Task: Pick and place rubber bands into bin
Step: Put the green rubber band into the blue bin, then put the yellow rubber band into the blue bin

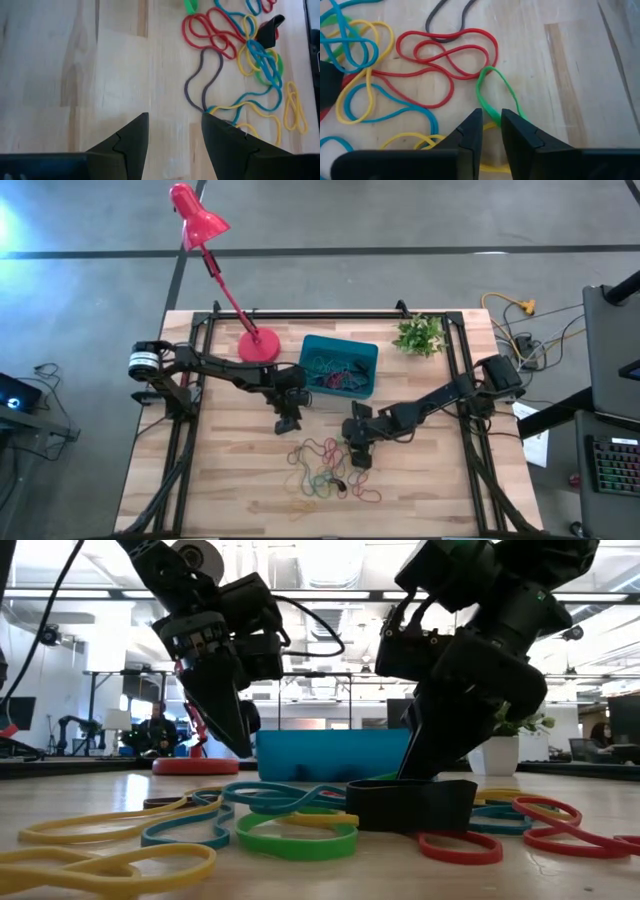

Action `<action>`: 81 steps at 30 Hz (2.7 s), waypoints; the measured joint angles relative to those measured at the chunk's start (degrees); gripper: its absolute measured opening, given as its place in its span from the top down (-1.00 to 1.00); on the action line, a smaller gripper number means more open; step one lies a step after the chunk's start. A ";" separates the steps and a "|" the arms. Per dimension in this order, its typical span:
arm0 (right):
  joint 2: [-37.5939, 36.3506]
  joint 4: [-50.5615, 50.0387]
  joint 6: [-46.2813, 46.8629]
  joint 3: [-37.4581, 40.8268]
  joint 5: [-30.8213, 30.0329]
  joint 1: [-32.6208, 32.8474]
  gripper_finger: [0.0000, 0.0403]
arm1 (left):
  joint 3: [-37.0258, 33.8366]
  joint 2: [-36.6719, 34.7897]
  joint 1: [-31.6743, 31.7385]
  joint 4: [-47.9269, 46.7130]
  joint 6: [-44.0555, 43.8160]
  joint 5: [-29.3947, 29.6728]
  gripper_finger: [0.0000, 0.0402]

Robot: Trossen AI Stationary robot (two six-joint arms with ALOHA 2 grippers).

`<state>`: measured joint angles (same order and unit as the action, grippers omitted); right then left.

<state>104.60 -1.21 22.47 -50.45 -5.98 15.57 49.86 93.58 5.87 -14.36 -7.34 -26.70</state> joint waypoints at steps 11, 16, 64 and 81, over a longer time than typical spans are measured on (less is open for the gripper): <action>0.04 -1.19 -1.69 0.01 0.08 -1.39 0.75 | -0.37 -0.02 -0.04 0.89 -0.52 0.15 0.17; -0.20 -1.47 -2.41 -0.04 1.38 -1.92 0.94 | -0.48 -0.02 -0.04 1.40 -1.32 0.20 0.17; -21.23 -12.20 -12.61 -0.48 -2.52 -30.49 0.95 | -0.56 0.02 -0.02 9.76 -4.43 1.09 0.17; -21.61 -12.90 -10.81 0.07 17.69 -30.06 0.28 | -0.60 0.02 -0.24 8.76 -3.47 -3.78 0.17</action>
<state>82.99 -14.11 11.66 -50.38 11.71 -14.49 49.26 93.60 5.63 -5.60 -10.81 -30.47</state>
